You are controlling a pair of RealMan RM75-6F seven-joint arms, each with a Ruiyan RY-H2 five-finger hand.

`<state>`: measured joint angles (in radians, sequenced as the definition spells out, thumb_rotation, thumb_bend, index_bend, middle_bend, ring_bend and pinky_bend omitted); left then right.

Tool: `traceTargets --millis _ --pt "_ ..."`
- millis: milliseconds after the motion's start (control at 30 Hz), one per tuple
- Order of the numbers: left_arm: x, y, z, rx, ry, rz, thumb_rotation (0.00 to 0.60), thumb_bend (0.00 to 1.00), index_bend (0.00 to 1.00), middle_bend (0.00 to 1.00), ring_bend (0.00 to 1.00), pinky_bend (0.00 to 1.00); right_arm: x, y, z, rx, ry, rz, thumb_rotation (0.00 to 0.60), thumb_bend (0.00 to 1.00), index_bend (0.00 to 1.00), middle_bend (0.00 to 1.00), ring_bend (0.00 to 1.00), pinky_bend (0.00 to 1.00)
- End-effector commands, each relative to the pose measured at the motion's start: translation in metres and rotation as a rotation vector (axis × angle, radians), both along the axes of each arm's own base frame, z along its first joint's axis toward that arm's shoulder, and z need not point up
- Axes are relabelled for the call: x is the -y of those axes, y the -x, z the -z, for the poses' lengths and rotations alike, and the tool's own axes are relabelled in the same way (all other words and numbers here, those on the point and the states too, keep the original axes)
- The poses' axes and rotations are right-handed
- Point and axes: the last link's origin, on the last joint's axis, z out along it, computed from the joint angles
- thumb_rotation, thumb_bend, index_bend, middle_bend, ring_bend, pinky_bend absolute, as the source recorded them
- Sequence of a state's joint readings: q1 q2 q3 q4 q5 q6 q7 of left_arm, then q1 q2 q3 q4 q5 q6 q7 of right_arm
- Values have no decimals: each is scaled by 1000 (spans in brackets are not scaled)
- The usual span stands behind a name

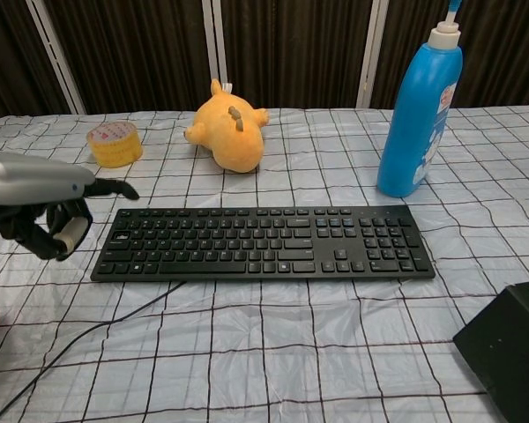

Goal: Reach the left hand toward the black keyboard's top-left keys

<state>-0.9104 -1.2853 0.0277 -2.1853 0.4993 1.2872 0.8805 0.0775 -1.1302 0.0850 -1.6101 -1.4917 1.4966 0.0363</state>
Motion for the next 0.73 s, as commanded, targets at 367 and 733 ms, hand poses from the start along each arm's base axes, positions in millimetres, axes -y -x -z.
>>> traceTargets --millis 367,733 --pt "63 89 -80 134 -474 219 600 0 0 0 0 0 -1 -3 2 -11 -4 -23 600 98 69 0 0 43" --pt "74 132 -89 166 -591 256 600 0 0 0 0 0 -1 -2 3 -23 -7 -23 600 97 69 0 0 43"
